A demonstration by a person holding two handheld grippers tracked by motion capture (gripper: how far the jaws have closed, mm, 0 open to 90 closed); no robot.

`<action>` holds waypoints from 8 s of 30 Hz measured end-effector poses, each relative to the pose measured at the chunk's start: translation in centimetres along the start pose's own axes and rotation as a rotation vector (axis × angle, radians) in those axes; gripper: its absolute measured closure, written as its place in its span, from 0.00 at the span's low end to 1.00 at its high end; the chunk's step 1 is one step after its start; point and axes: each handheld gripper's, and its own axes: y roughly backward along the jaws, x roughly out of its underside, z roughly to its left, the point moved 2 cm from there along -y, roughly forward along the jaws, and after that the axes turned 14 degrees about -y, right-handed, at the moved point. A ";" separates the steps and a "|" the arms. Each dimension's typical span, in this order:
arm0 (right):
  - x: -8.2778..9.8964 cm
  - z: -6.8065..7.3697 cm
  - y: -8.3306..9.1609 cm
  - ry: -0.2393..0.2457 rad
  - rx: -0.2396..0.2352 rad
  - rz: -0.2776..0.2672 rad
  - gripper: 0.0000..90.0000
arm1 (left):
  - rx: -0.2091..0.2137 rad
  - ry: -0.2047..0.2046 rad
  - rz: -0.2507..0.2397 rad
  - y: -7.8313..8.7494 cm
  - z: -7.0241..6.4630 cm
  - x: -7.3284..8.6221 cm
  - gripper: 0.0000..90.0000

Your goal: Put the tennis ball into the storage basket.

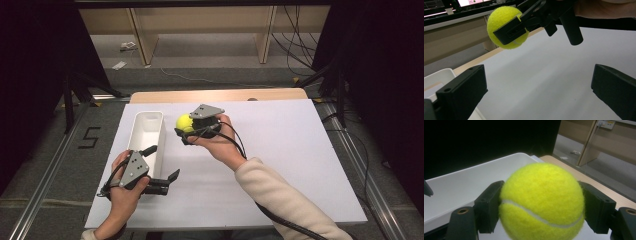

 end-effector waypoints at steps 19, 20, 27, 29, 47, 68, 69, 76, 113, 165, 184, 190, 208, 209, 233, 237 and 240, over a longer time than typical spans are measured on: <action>-0.7 0.7 -0.8 0.009 -0.012 0.009 0.29 | -0.017 -0.023 0.003 0.0 0.2 0.0 0.00; -0.8 0.8 -0.8 0.008 -0.014 0.010 0.29 | -0.013 -0.019 0.004 0.0 0.1 0.0 0.00; -1.0 1.2 -1.2 0.012 -0.019 0.006 0.29 | -0.005 -0.010 0.005 0.0 0.0 0.0 0.00; -1.1 1.3 -1.3 0.014 -0.022 0.008 0.29 | -0.004 -0.012 0.005 0.0 0.0 0.0 0.00; -1.8 2.2 -2.4 0.023 -0.041 0.011 0.29 | 0.010 -0.008 0.007 0.0 -0.1 0.0 0.00; -2.2 2.9 -3.5 0.030 -0.052 0.023 0.29 | 0.015 -0.008 0.005 0.0 -0.1 0.0 0.00; -2.3 3.0 -3.6 0.034 -0.054 0.024 0.29 | 0.016 -0.008 0.006 0.0 -0.1 0.0 0.00; -2.5 3.2 -3.9 0.037 -0.058 0.030 0.29 | 0.016 -0.009 0.004 0.0 -0.1 0.0 0.00; -3.5 4.1 -5.8 0.029 -0.090 0.055 0.29 | 0.027 -0.017 0.011 -0.1 -0.3 0.0 0.00; -3.9 5.6 -8.3 0.045 -0.136 0.127 0.29 | 0.046 -0.036 0.014 -0.1 -0.7 0.0 0.00; -3.7 5.9 -9.3 0.050 -0.147 0.144 0.29 | 0.047 -0.037 0.010 -0.2 -0.8 -0.1 0.00; -3.7 6.1 -9.5 0.053 -0.151 0.145 0.29 | 0.046 -0.036 0.011 -0.1 -0.8 -0.1 0.00; -3.8 6.5 -10.1 0.062 -0.159 0.151 0.29 | 0.051 -0.038 0.011 -0.2 -0.9 -0.1 0.00; -3.8 6.5 -10.1 0.064 -0.160 0.152 0.29 | 0.050 -0.040 0.010 -0.2 -0.8 -0.1 0.00; -3.4 6.8 -10.8 0.067 -0.167 0.168 0.29 | 0.053 -0.043 0.008 -0.2 -0.9 -0.2 0.00; -3.3 6.9 -10.9 0.072 -0.171 0.176 0.29 | 0.053 -0.042 0.006 -0.2 -0.9 -0.2 0.00; -3.2 6.9 -11.0 0.070 -0.171 0.175 0.29 | 0.053 -0.042 0.006 -0.2 -0.9 -0.2 0.00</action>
